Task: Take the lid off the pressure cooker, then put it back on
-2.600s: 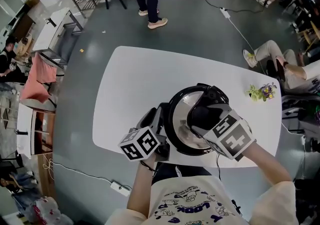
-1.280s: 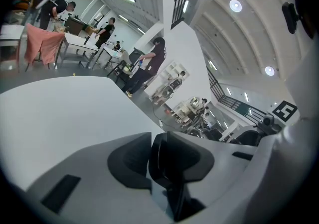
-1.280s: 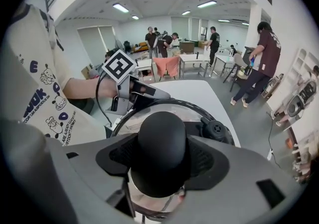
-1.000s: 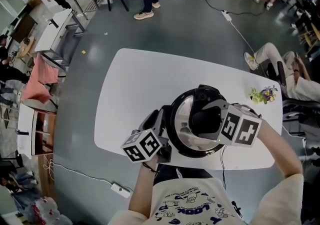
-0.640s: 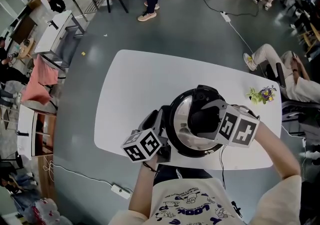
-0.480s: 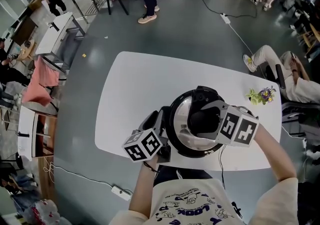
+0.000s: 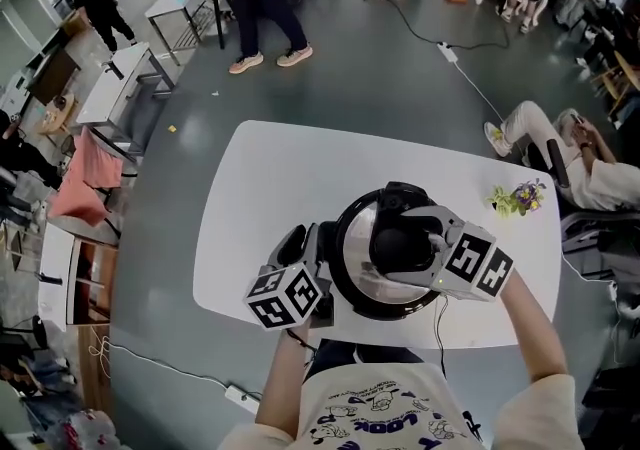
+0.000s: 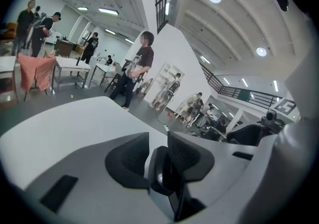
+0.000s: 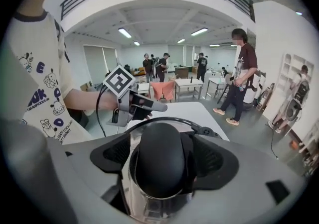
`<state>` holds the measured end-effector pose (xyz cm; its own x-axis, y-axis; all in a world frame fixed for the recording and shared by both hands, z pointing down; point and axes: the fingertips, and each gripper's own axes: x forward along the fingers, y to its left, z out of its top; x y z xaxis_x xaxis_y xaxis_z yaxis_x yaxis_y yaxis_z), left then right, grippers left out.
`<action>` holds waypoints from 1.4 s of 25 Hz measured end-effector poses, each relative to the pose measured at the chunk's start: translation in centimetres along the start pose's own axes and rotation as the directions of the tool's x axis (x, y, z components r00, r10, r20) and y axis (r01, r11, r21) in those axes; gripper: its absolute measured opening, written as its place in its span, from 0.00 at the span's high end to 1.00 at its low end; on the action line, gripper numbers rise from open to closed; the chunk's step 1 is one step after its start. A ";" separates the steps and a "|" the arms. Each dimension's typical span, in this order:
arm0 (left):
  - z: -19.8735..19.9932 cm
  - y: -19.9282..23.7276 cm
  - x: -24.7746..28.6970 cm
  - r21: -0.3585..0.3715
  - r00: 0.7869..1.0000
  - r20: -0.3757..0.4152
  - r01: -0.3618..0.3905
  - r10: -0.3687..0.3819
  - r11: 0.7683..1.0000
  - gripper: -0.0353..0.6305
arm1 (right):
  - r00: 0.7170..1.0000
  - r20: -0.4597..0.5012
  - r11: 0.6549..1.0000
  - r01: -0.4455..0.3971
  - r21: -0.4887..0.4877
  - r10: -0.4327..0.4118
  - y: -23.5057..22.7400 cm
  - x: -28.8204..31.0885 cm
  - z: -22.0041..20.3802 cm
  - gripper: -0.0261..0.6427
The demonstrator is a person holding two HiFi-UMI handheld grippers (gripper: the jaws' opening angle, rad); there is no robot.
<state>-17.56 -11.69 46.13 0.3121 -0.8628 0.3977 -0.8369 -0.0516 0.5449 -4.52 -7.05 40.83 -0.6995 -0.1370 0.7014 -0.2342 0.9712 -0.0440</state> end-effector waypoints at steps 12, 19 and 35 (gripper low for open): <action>8.6 -5.9 -3.6 0.308 0.970 0.235 -0.022 -0.054 0.951 0.90 | 0.752 0.418 0.853 0.381 0.356 -0.510 -5.0 -9.3 3.8 0.65; 10.2 -10.1 -5.1 0.412 0.944 0.304 -0.009 -0.128 0.911 0.92 | 0.543 0.410 0.677 0.523 0.518 -0.733 -5.9 -14.5 1.6 0.83; 9.6 -15.0 -7.5 0.448 0.926 0.318 0.042 -0.203 0.893 0.93 | 0.337 0.338 0.477 0.597 0.645 -0.879 -4.3 -19.4 0.8 0.94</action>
<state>-11.67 -9.28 27.85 0.3160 -0.9485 0.0228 -0.9357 -0.3076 0.1726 9.58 -8.73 26.84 -0.2584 -0.9654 0.0341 -0.9647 0.2561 -0.0609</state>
